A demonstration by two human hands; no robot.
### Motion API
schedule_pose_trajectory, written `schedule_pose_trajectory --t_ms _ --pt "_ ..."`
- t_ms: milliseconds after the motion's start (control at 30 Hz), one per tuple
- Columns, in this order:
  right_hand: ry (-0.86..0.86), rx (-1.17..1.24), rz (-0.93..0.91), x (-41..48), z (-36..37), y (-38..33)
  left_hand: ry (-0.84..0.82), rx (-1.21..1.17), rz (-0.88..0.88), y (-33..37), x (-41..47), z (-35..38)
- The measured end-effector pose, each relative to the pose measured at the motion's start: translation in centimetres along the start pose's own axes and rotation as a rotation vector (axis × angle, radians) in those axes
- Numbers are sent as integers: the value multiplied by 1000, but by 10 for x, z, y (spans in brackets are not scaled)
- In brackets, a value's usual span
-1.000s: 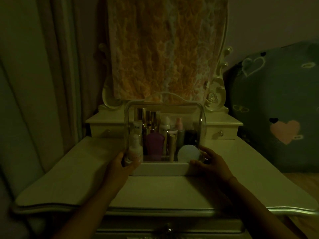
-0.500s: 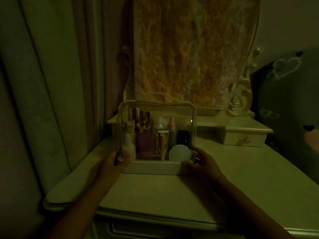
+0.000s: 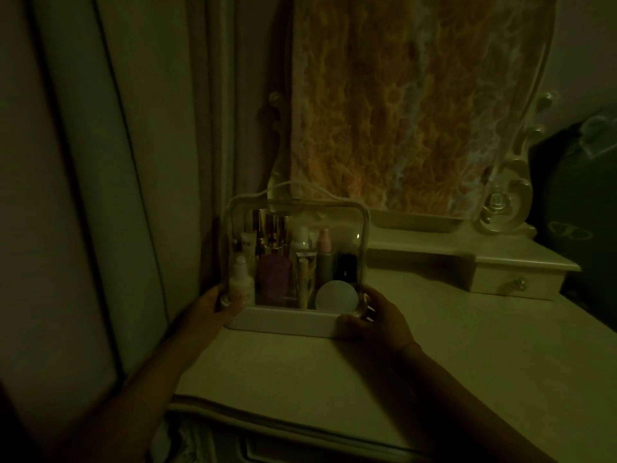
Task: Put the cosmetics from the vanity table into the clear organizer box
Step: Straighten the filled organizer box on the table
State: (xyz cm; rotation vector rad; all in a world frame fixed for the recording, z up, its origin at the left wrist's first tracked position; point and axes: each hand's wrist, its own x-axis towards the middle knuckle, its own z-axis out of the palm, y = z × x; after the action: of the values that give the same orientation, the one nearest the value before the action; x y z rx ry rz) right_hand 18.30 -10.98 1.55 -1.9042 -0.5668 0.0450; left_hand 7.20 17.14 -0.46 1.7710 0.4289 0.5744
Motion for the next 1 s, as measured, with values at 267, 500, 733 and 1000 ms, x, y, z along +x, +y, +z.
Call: schedule_pose_trajectory --t_ms 267,500,733,1000 --pt "-5 13 -22 7 26 -8 -16 -3 13 -12 18 -27" --pt "10 14 -33 12 39 -9 -29 -29 9 -16 29 -40" --pt "20 3 -33 12 41 -10 -28 -67 33 -13 25 -38" --pt "11 -3 -7 6 41 -12 9 -13 52 -9 18 -35"
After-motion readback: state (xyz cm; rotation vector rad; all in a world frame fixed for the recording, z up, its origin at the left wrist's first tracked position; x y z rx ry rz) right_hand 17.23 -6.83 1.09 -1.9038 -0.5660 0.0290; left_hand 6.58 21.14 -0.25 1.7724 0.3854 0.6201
